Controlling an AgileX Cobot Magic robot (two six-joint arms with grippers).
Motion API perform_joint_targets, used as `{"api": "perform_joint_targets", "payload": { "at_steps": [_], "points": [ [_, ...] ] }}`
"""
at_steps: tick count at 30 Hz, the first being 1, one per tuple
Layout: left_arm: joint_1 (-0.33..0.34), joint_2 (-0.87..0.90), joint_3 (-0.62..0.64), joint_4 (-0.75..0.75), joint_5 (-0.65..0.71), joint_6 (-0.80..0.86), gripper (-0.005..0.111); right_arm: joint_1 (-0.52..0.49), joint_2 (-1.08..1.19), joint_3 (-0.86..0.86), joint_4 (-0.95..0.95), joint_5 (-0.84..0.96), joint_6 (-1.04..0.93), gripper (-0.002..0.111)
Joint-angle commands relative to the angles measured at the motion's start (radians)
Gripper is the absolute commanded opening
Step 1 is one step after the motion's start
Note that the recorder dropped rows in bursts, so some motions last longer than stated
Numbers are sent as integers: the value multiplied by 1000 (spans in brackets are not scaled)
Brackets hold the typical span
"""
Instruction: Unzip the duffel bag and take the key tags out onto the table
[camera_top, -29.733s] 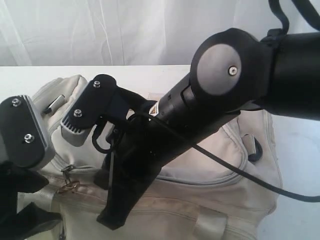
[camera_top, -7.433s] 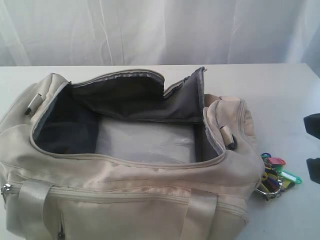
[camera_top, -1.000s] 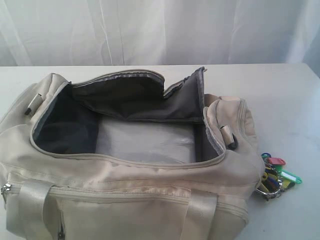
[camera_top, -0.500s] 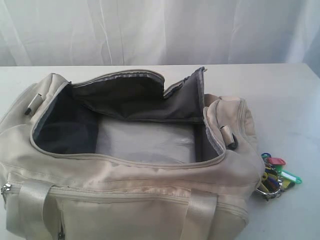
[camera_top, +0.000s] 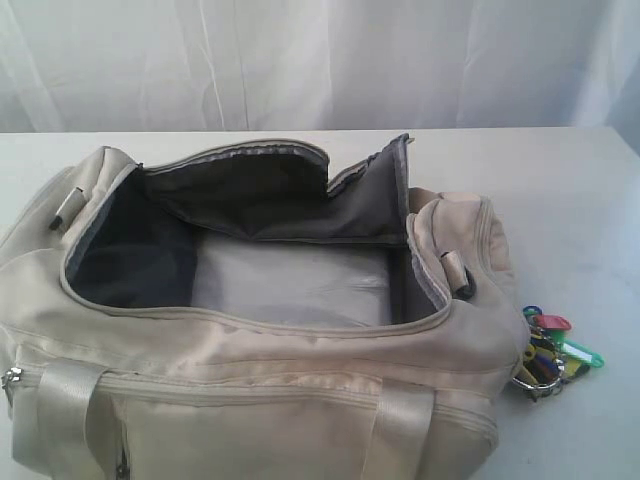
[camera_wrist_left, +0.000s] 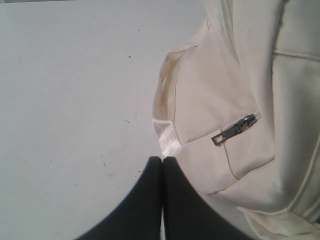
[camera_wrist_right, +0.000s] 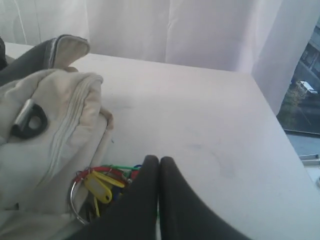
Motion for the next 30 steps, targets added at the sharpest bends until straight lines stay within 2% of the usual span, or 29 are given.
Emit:
{"api": "perform_joint_targets", "payload": {
  "at_steps": [1, 6, 12, 23, 30],
  "points": [
    [2, -4, 3, -9, -2, -6, 0, -9, -55, 122, -3, -37, 3, 0],
    [2, -4, 3, -9, -2, -6, 0, -27, -104, 200, 1, -117, -1, 0],
    [2, -4, 3, -9, -4, -6, 0, -151, -104, 200, 1, -153, -1, 0],
    [2, -4, 3, -9, -4, -6, 0, -156, -104, 200, 4, -146, -1, 0],
    [2, -4, 3, -9, -4, -6, 0, -156, -104, 200, 249, -141, -1, 0]
  ]
}}
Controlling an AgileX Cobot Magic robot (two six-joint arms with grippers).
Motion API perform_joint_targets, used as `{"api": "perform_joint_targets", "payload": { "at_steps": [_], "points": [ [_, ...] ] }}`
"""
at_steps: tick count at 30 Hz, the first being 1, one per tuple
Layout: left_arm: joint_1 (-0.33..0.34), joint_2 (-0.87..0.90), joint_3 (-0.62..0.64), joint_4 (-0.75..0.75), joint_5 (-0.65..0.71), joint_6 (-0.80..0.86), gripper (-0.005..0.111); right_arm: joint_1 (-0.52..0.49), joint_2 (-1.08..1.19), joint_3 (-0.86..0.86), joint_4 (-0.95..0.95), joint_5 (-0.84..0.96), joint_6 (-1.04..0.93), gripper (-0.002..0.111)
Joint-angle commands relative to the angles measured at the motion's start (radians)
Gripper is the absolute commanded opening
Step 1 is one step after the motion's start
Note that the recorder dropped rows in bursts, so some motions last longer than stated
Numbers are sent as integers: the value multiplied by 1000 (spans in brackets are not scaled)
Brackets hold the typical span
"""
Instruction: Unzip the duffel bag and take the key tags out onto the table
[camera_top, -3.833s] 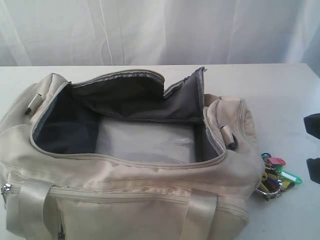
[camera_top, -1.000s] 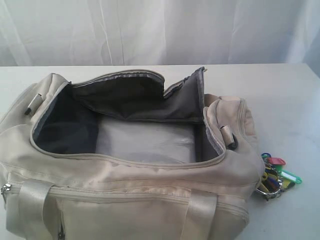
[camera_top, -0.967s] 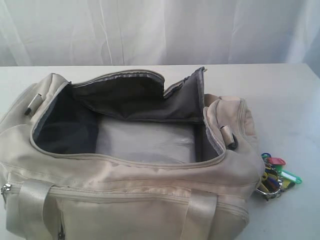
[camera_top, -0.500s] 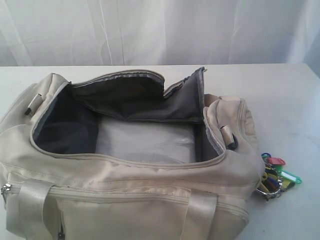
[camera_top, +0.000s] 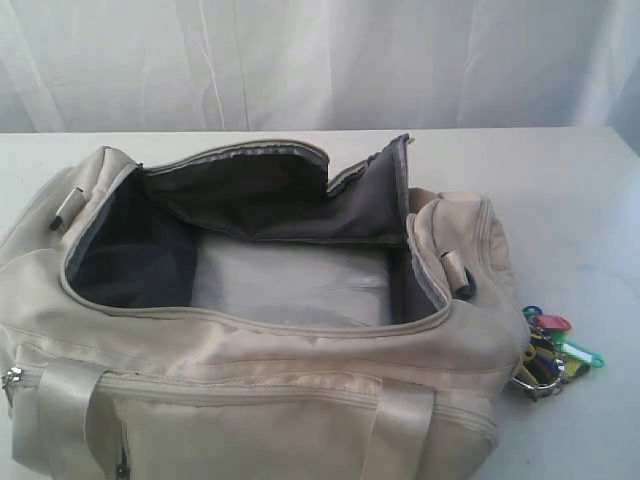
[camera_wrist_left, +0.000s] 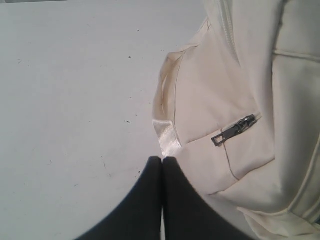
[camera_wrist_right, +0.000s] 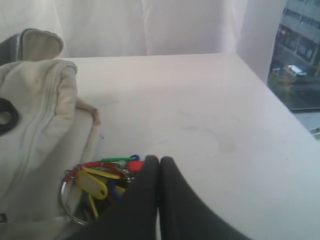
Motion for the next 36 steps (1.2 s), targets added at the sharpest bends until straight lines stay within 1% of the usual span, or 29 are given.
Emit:
{"api": "perform_joint_targets", "payload": {
  "at_steps": [1, 27, 33, 36],
  "points": [
    [2, -4, 3, -7, -2, -6, 0, -6, -6, 5, 123, -3, -1, 0],
    [2, -4, 3, -7, -2, -6, 0, -6, -6, 5, 121, 26, -20, 0],
    [2, -4, 3, -7, -2, -6, 0, -6, -6, 5, 121, 28, -154, 0],
    [2, -4, 3, -7, -2, -6, 0, -6, -6, 5, 121, 28, -166, 0]
  ]
}}
